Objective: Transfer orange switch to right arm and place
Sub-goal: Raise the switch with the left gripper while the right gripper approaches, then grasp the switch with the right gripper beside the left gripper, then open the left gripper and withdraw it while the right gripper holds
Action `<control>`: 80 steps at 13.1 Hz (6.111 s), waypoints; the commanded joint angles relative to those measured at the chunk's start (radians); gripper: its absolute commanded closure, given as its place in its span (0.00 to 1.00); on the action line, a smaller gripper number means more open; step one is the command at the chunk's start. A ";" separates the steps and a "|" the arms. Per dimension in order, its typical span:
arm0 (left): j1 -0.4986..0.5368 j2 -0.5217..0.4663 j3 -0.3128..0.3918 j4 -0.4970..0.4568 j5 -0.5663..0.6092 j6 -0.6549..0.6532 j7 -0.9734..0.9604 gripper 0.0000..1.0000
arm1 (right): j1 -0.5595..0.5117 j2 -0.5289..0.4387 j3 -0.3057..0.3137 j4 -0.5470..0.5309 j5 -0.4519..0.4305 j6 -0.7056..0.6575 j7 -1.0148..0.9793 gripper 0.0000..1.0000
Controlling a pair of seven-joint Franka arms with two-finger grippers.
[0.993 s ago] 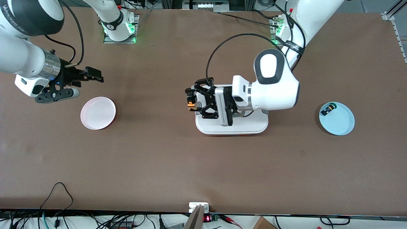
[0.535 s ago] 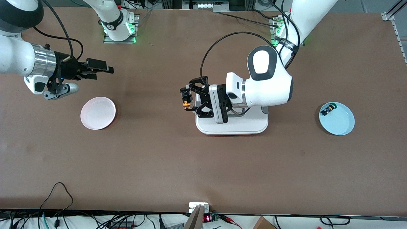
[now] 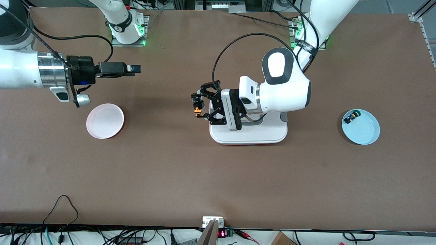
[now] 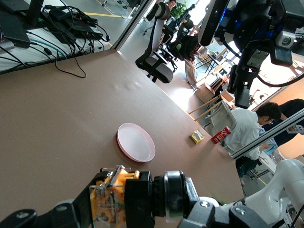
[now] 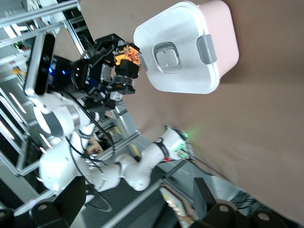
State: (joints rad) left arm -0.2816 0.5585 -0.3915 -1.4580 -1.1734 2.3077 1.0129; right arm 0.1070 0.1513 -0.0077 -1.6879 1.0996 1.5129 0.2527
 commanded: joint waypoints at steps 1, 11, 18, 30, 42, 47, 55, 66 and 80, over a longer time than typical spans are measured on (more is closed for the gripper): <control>-0.008 -0.005 0.005 -0.015 -0.032 0.016 0.044 1.00 | -0.018 0.011 0.005 -0.122 0.225 0.013 0.069 0.00; 0.001 -0.018 0.005 -0.009 -0.038 0.018 0.061 1.00 | -0.004 0.214 0.011 -0.165 0.486 0.006 0.057 0.00; -0.060 -0.017 0.003 -0.007 -0.084 0.156 0.058 1.00 | 0.057 0.281 0.012 -0.154 0.566 0.016 -0.053 0.00; -0.120 -0.015 0.002 -0.010 -0.170 0.185 0.058 1.00 | 0.123 0.359 0.012 -0.096 0.666 0.059 -0.072 0.00; -0.125 -0.015 0.003 -0.015 -0.172 0.200 0.058 1.00 | 0.112 0.338 0.017 -0.111 0.663 -0.025 -0.001 0.00; -0.125 -0.014 0.003 -0.015 -0.172 0.200 0.059 0.99 | 0.112 0.338 0.017 -0.108 0.632 -0.042 -0.015 0.31; -0.123 -0.015 0.003 -0.018 -0.172 0.200 0.058 0.76 | 0.059 0.340 0.014 -0.095 0.569 -0.094 -0.055 0.68; -0.018 -0.112 0.011 -0.071 -0.149 0.029 0.064 0.00 | -0.032 0.318 0.012 -0.087 0.372 -0.175 -0.113 0.73; 0.290 -0.249 0.020 0.056 0.730 -0.735 -0.649 0.00 | -0.049 0.225 0.015 0.030 -0.735 -0.033 -0.867 0.77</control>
State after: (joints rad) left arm -0.0463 0.3241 -0.3692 -1.4607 -0.5956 1.6947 0.4721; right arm 0.0468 0.3970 0.0011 -1.6610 0.4905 1.4280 -0.4849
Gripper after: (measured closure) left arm 0.000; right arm 0.555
